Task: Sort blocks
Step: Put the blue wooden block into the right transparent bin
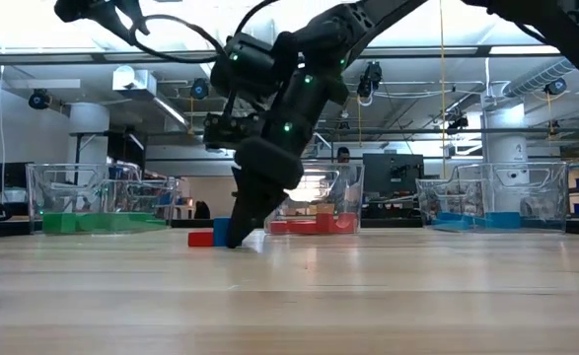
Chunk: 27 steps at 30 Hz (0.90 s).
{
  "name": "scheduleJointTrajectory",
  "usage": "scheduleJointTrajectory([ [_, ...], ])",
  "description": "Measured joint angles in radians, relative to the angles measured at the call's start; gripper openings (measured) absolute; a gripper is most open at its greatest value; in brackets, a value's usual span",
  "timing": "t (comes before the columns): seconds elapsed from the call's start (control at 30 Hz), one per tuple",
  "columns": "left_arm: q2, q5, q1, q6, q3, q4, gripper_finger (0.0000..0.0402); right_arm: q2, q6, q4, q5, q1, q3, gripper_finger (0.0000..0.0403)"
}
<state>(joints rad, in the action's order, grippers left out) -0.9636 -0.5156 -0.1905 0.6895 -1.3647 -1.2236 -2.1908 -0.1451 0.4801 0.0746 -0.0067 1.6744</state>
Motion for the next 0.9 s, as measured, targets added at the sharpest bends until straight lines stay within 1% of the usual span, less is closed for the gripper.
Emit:
scheduleJointTrajectory([
  [0.2,-0.001,0.0,0.0,0.0,0.0,0.0,0.0153,-0.014,0.014,-0.003,0.002,0.0,0.002,0.0399],
  [0.4,-0.001,0.0,0.0,0.0,0.0,0.0,0.0153,-0.013,-0.009,-0.016,0.003,0.0,0.002,0.0399],
  [0.5,-0.001,0.0,0.0,0.0,0.0,0.0,0.0153,-0.013,-0.01,-0.018,0.003,0.0,0.002,0.0393],
  [0.7,-0.001,0.0,0.0,0.0,0.0,0.0,0.0153,-0.013,0.005,-0.021,0.003,-0.002,0.002,0.036],
  [0.9,-0.001,0.0,0.0,0.0,0.0,0.0,0.0153,-0.013,0.046,-0.026,-0.003,-0.009,0.002,0.0311],
])
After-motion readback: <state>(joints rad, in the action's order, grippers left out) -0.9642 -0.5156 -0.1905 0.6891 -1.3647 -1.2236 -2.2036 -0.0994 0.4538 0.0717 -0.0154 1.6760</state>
